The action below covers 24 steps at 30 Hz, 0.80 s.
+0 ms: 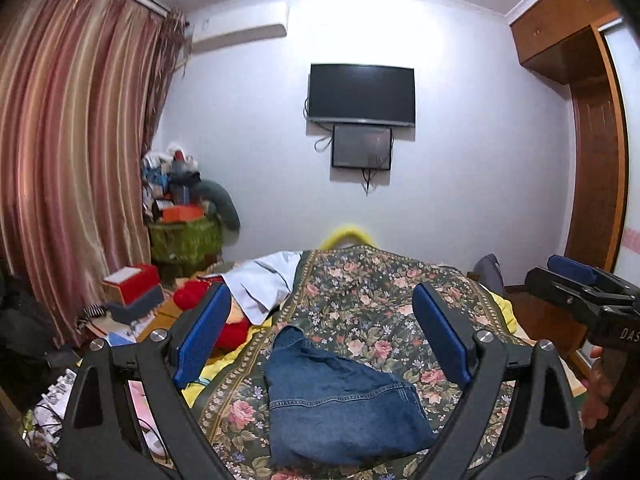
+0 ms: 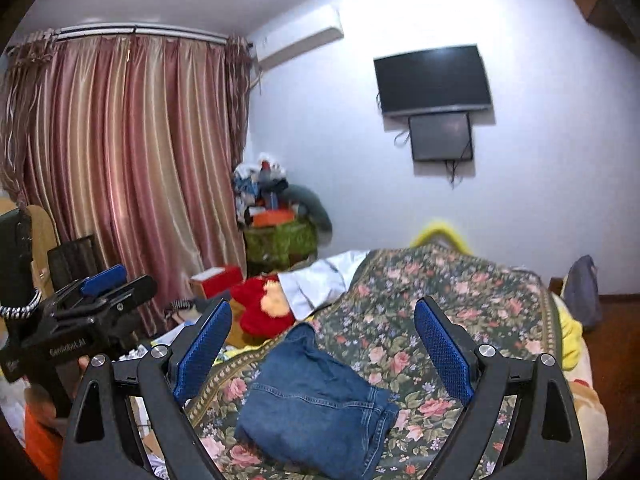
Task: Fold large clothes
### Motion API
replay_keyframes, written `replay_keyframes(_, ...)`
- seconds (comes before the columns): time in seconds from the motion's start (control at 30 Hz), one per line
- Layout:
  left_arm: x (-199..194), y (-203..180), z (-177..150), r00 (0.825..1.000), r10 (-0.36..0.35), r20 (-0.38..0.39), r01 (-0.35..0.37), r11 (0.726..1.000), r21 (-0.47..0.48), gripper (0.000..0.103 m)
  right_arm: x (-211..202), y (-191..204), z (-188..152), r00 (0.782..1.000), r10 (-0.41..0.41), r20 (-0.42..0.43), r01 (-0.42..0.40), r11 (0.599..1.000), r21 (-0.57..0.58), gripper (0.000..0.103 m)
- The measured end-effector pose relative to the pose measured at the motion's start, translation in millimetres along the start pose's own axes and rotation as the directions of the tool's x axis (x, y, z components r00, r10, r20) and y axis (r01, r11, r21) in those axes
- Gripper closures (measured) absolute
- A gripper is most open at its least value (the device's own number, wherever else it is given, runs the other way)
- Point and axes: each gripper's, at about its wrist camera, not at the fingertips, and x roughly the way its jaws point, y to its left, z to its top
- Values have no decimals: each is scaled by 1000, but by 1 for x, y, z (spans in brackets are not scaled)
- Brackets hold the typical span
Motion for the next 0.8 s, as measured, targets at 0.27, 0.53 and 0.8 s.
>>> replay_keyframes(0.27,-14,-10,-12,1000,-14,-10,14,1000,-10,4,-31,17,-17,996,-81,27,81,997,0,0)
replay_keyframes(0.53,-15,-16,-18,999,-25,-26,25,1000,-3,3,-33,19,-25,993,-119,-3,119,993,-18,0)
replay_keyframes(0.8,-14,-18,-22,999,-28,-35,28,1000,11,3,-30,20,-26,993,-120,-8,120,992,-27,0)
